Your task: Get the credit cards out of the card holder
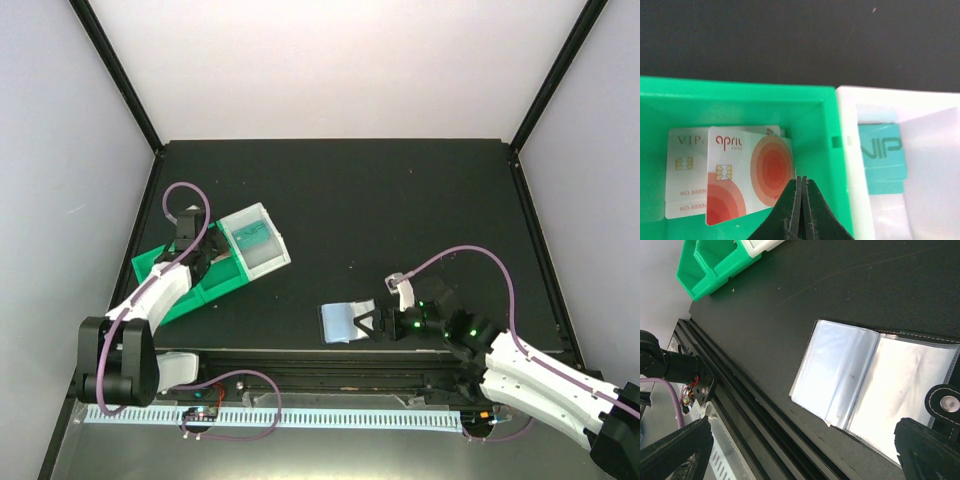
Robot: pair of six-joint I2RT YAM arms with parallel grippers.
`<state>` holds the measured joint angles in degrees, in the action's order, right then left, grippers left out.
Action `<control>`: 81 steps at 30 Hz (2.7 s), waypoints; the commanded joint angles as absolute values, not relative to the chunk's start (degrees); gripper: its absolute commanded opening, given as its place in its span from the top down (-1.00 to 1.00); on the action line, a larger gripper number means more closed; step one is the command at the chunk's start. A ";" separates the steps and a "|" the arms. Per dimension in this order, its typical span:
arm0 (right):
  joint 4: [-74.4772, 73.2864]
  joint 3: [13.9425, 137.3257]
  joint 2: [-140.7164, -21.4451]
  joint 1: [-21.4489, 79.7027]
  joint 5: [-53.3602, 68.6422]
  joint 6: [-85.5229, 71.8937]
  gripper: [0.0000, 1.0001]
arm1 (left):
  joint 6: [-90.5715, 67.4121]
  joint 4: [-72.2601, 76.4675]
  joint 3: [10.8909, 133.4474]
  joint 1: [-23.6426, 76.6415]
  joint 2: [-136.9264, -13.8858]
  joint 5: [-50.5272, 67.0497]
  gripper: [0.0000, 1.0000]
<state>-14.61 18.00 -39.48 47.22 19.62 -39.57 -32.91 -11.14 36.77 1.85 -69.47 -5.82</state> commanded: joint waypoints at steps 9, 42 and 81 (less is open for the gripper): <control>-15.95 20.39 -38.35 47.37 18.53 -38.54 -1.00 | -32.97 -13.36 39.60 0.64 -79.27 -10.69 0.97; -29.06 26.61 -38.78 47.32 3.39 -39.84 -1.00 | -31.69 -21.18 30.40 1.08 -46.29 26.37 -0.98; -42.86 53.58 -24.79 47.33 -10.71 -37.89 -1.00 | -29.00 -22.57 43.05 28.99 -27.38 25.12 -0.98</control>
